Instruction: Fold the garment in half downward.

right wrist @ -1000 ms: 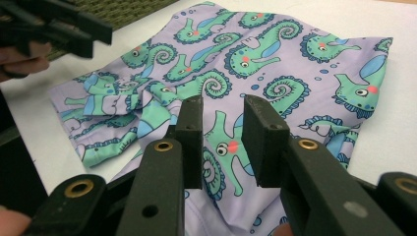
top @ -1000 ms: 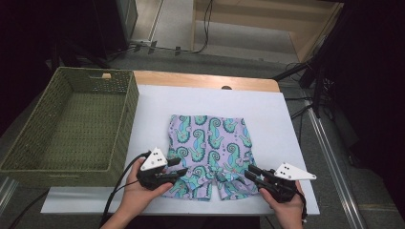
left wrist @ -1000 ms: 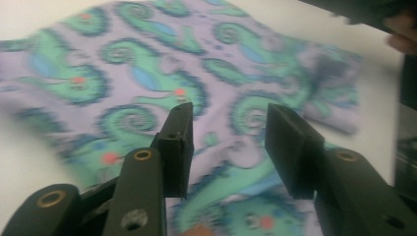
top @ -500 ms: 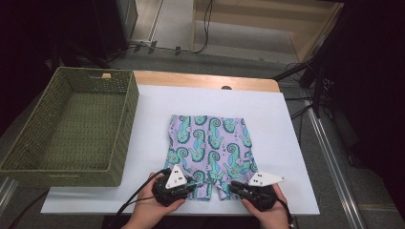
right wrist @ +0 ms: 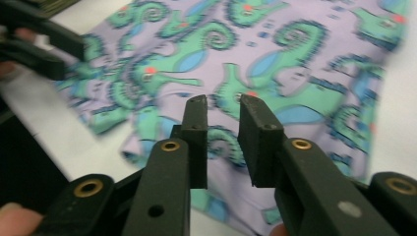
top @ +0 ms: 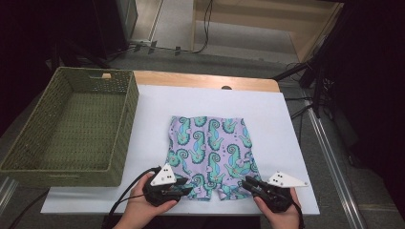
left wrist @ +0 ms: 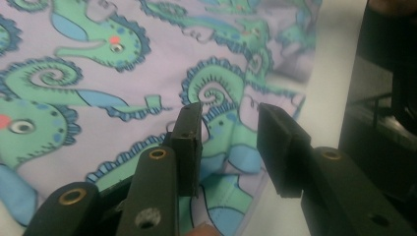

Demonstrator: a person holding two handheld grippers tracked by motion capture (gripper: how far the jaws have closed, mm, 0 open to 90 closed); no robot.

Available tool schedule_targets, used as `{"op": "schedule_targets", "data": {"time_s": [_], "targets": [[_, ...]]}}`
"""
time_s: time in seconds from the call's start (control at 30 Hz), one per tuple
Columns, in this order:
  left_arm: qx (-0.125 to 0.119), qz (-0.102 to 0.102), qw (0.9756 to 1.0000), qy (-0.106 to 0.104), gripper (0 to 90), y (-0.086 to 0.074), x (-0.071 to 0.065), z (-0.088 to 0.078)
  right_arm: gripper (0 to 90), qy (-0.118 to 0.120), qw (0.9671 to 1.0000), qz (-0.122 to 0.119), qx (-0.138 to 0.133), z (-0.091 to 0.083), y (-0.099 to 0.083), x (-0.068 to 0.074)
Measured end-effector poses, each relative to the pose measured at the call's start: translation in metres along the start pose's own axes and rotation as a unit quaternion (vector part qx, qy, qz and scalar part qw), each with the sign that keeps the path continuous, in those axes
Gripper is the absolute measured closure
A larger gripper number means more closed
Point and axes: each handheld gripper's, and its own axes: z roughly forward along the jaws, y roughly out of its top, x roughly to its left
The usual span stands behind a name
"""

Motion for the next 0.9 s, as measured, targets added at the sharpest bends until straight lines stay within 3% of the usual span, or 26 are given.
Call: {"op": "schedule_targets", "data": {"time_s": [0.13, 0.23, 0.33, 0.43, 0.47, 0.53, 0.67, 0.77, 0.9], "targets": [[0.003, 0.003, 1.0, -0.003, 63.8, 0.001, -0.005, 0.004, 69.7, -0.008, 0.9997, 0.02, -0.006, 0.001, -0.004, -0.005], [0.021, 0.007, 0.9998, 0.001, 66.8, -0.001, -0.008, 0.012, 69.1, 0.021, 0.9989, 0.037, -0.018, 0.007, -0.004, -0.002], [0.039, 0.016, 0.9991, 0.01, 69.5, -0.002, -0.011, 0.019, 65.8, 0.038, 0.9992, 0.009, -0.008, 0.016, -0.001, 0.013], [0.038, 0.011, 0.999, 0.021, 75.6, -0.004, -0.01, 0.02, 66.4, 0.023, 0.9994, -0.021, 0.018, 0.027, -0.001, 0.024], [0.037, 0.009, 0.999, 0.025, 80.4, -0.004, -0.01, 0.02, 71.3, 0.011, 0.999, -0.029, 0.031, 0.032, -0.003, 0.026], [0.039, 0.007, 0.9989, 0.026, 84.8, -0.004, -0.009, 0.019, 80.8, 0.008, 0.9979, -0.04, 0.05, 0.037, -0.006, 0.026], [0.037, 0.015, 0.9989, 0.023, 88.7, -0.003, -0.011, 0.017, 86.9, 0.018, 0.9981, -0.034, 0.048, 0.03, -0.002, 0.026], [0.03, 0.006, 0.9995, 0.0, 88.9, -0.001, -0.009, 0.012, 86.9, 0.025, 0.9979, -0.045, 0.04, 0.021, 0.001, 0.03], [0.048, 0.01, 0.9988, 0.002, 88.7, -0.005, -0.006, 0.014, 84.8, 0.035, 0.9967, -0.036, 0.063, 0.025, -0.005, 0.024]]}}
